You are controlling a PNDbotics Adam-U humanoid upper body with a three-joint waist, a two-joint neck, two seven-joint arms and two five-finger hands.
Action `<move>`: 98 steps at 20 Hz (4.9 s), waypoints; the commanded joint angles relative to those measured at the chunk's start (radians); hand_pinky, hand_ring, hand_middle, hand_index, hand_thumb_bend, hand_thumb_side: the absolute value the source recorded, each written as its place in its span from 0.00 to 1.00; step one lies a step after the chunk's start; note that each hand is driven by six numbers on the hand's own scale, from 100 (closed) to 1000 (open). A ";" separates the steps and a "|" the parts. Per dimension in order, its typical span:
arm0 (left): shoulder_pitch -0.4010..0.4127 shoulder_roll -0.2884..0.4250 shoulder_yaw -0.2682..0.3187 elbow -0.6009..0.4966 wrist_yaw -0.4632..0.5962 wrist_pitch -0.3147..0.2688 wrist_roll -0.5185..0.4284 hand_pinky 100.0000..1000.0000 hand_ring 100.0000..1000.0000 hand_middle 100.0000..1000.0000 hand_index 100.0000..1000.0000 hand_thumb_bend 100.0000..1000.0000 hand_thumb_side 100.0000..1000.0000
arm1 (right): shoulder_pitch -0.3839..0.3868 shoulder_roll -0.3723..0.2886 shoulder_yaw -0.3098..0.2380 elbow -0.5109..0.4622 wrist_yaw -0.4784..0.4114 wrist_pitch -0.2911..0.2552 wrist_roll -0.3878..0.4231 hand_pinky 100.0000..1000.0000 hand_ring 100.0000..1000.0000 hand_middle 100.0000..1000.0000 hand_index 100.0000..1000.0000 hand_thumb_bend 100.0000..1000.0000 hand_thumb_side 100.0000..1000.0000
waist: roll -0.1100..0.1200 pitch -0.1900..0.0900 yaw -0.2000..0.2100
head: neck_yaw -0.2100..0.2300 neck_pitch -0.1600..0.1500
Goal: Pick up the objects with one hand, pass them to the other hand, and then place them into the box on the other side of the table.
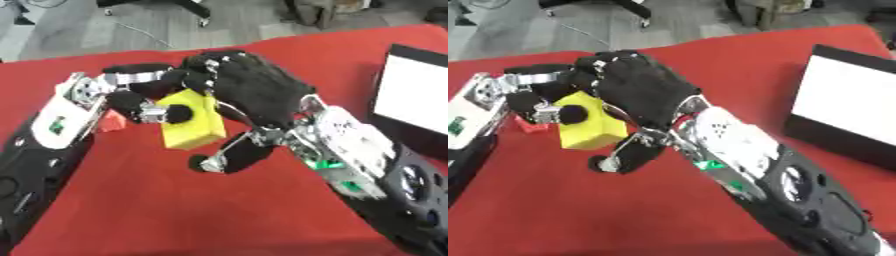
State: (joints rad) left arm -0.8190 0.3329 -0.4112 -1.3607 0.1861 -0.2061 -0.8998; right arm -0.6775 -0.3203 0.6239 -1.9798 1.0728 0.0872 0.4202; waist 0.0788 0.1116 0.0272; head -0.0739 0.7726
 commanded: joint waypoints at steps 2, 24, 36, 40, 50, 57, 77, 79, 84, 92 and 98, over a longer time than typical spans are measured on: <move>-0.023 0.004 -0.004 -0.022 0.003 0.000 -0.007 0.73 0.40 0.36 0.57 0.00 0.63 | -0.014 -0.008 -0.006 -0.020 0.018 0.014 0.012 0.71 0.78 0.71 0.88 0.49 0.29 | -0.001 -0.021 0.003 | -0.005 -0.003; -0.014 0.012 0.008 -0.025 0.038 0.019 -0.007 0.73 0.41 0.37 0.63 0.00 0.74 | 0.002 -0.013 0.008 0.031 0.044 0.075 -0.114 0.45 0.57 0.24 0.42 0.17 0.21 | -0.002 -0.024 0.004 | -0.001 -0.003; -0.007 0.024 0.013 -0.052 0.116 0.012 -0.007 0.77 0.48 0.46 0.72 0.02 0.97 | 0.028 -0.024 0.016 0.095 0.042 0.097 -0.181 0.41 0.55 0.23 0.40 0.17 0.19 | -0.002 -0.022 0.000 | -0.022 -0.003; -0.005 0.024 0.028 -0.062 0.152 0.015 -0.007 0.79 0.50 0.48 0.75 0.08 0.99 | 0.039 -0.019 0.018 0.117 0.038 0.104 -0.200 0.38 0.55 0.22 0.40 0.18 0.18 | -0.003 -0.021 0.000 | -0.029 -0.003; 0.023 0.064 0.088 -0.096 0.240 0.036 -0.007 0.79 0.51 0.49 0.75 0.10 0.97 | 0.099 -0.013 0.013 0.215 0.025 0.138 -0.310 0.32 0.54 0.21 0.39 0.21 0.16 | -0.005 -0.017 0.001 | -0.049 -0.003; 0.045 0.095 0.117 -0.126 0.280 0.040 -0.007 0.80 0.51 0.50 0.76 0.11 0.97 | 0.122 -0.009 -0.014 0.263 0.028 0.162 -0.381 0.30 0.54 0.21 0.38 0.23 0.15 | -0.004 -0.016 0.000 | -0.058 -0.003; 0.085 0.154 0.205 -0.109 0.289 0.013 -0.007 0.79 0.51 0.50 0.76 0.09 0.95 | 0.197 -0.058 -0.072 0.198 0.090 0.189 -0.426 0.33 0.55 0.21 0.38 0.22 0.18 | -0.003 -0.018 -0.005 | -0.066 -0.003; 0.087 0.153 0.228 -0.093 0.284 0.008 -0.007 0.79 0.51 0.50 0.76 0.09 0.94 | 0.202 -0.068 -0.073 0.167 0.091 0.183 -0.410 0.33 0.55 0.21 0.38 0.21 0.18 | -0.005 -0.018 -0.006 | -0.068 -0.003; 0.101 0.163 0.292 -0.068 0.290 0.003 -0.007 0.79 0.51 0.50 0.76 0.08 0.92 | 0.212 -0.084 -0.088 0.105 0.096 0.174 -0.379 0.36 0.55 0.22 0.39 0.20 0.18 | -0.007 -0.019 -0.009 | -0.092 -0.003; 0.202 0.247 0.432 -0.069 0.308 -0.027 0.011 0.78 0.51 0.50 0.76 0.02 0.88 | 0.255 -0.161 -0.210 0.116 0.127 0.246 -0.404 0.36 0.57 0.25 0.43 0.27 0.19 | -0.010 -0.021 -0.016 | -0.136 -0.003; 0.350 0.293 0.584 -0.067 0.229 -0.102 0.100 0.78 0.51 0.50 0.76 0.00 0.83 | 0.291 -0.255 -0.364 0.253 0.061 0.341 -0.497 0.31 0.59 0.35 0.56 0.47 0.19 | -0.013 -0.025 -0.039 | -0.184 -0.003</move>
State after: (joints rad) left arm -0.4618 0.5811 0.1313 -1.4150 0.4319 -0.2862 -0.8123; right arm -0.3762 -0.5335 0.3006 -1.7425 1.1501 0.4087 -0.0578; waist 0.0696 0.1034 -0.0135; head -0.2482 0.7726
